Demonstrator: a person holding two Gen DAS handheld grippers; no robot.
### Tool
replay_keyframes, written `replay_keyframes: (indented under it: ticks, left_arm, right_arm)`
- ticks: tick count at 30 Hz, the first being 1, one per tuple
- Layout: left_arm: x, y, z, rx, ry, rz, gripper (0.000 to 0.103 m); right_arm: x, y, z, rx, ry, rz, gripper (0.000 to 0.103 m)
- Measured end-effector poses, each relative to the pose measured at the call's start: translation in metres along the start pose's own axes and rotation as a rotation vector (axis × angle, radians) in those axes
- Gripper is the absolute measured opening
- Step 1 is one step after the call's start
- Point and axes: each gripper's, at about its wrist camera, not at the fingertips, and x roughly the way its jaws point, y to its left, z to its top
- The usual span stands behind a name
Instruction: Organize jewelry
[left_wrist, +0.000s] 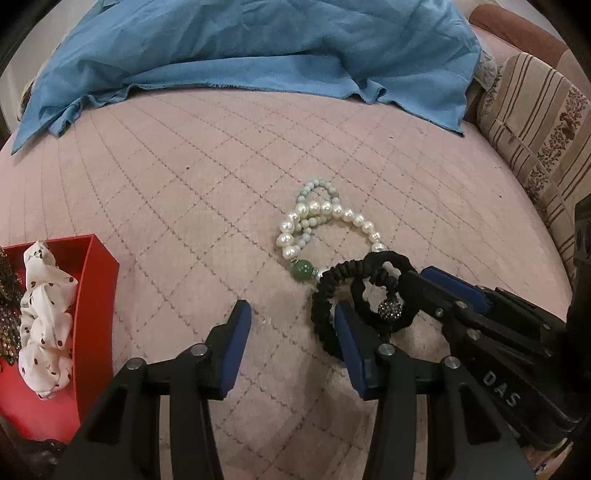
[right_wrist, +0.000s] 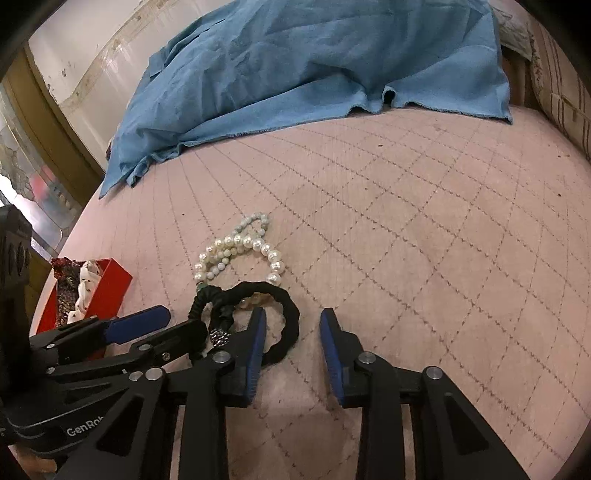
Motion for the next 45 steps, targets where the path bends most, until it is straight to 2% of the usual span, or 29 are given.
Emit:
replay_keyframes:
  ticks: [1, 2, 3, 4, 11, 17, 23, 36, 45]
  left_arm:
    - [0.000, -0.002, -0.001, 0.005, -0.003, 0.014, 0.042]
    - [0.000, -0.004, -0.001, 0.014, -0.006, 0.037, 0.025]
    - [-0.001, -0.005, -0.002, 0.020, -0.007, 0.042, 0.017]
    - [-0.002, -0.006, -0.003, 0.017, 0.002, 0.015, 0.004]
    - [-0.031, -0.008, -0.014, 0.004, 0.000, -0.002, 0.004]
    - [-0.069, -0.009, -0.036, -0.016, -0.020, -0.051, 0.004]
    - [-0.106, -0.007, -0.062, -0.025, -0.055, -0.073, 0.004]
    - [-0.169, -0.003, -0.104, 0.040, -0.166, 0.037, 0.004]
    - [-0.192, 0.005, -0.118, 0.056, -0.212, 0.088, 0.005]
  right_arm:
    - [0.002, -0.001, 0.000, 0.004, 0.002, -0.005, 0.019]
    - [0.003, -0.002, 0.000, 0.008, 0.006, -0.009, 0.017]
    - [0.003, -0.003, 0.001, 0.010, 0.007, -0.006, 0.011]
    - [0.003, -0.003, 0.001, 0.012, 0.011, 0.003, 0.009]
    - [-0.013, -0.012, -0.006, 0.076, -0.011, -0.008, 0.007]
    - [-0.046, -0.020, -0.033, 0.177, -0.038, 0.010, 0.007]
    - [-0.074, -0.014, -0.052, 0.214, -0.056, 0.020, 0.007]
    - [-0.123, 0.045, -0.080, 0.113, -0.107, 0.034, 0.007]
    - [-0.141, 0.084, -0.091, 0.043, -0.126, 0.041, 0.007]
